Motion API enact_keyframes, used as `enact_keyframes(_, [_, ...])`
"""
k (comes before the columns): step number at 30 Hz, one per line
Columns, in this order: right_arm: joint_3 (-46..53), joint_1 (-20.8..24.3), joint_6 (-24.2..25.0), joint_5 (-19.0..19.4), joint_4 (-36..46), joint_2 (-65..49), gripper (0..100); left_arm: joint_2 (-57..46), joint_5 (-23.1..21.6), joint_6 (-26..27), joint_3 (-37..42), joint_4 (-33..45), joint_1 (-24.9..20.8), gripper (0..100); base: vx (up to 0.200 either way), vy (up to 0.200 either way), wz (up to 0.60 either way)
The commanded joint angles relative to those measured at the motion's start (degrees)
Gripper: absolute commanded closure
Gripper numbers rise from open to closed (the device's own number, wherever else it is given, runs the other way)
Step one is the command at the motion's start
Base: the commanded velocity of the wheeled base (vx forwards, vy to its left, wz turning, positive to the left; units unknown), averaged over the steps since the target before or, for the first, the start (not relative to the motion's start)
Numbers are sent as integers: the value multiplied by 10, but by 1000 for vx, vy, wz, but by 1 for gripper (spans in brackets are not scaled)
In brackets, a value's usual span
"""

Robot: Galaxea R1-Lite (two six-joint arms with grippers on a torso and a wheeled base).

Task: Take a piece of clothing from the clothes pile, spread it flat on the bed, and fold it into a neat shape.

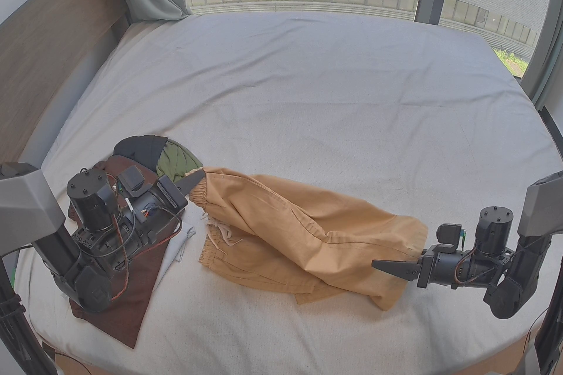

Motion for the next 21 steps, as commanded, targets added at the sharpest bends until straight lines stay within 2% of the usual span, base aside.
enact_keyframes(1, [-1, 7, 0, -1, 0, 2, 0, -1, 0, 0, 0, 0, 0, 100, 0, 0, 0])
enact_keyframes(7, [-7, 5, 1, -6, -1, 2, 0, 0, 0, 0, 0, 0, 0, 100, 0, 0, 0])
enact_keyframes(8, [-7, 5, 1, -11, -1, 2, 100, 0, 0, 0, 0, 0, 0, 100, 0, 0, 0])
enact_keyframes(21, [-22, -1, 1, -19, -1, -7, 100, -1, -4, -1, 1, -1, 0, 100, 0, 0, 0])
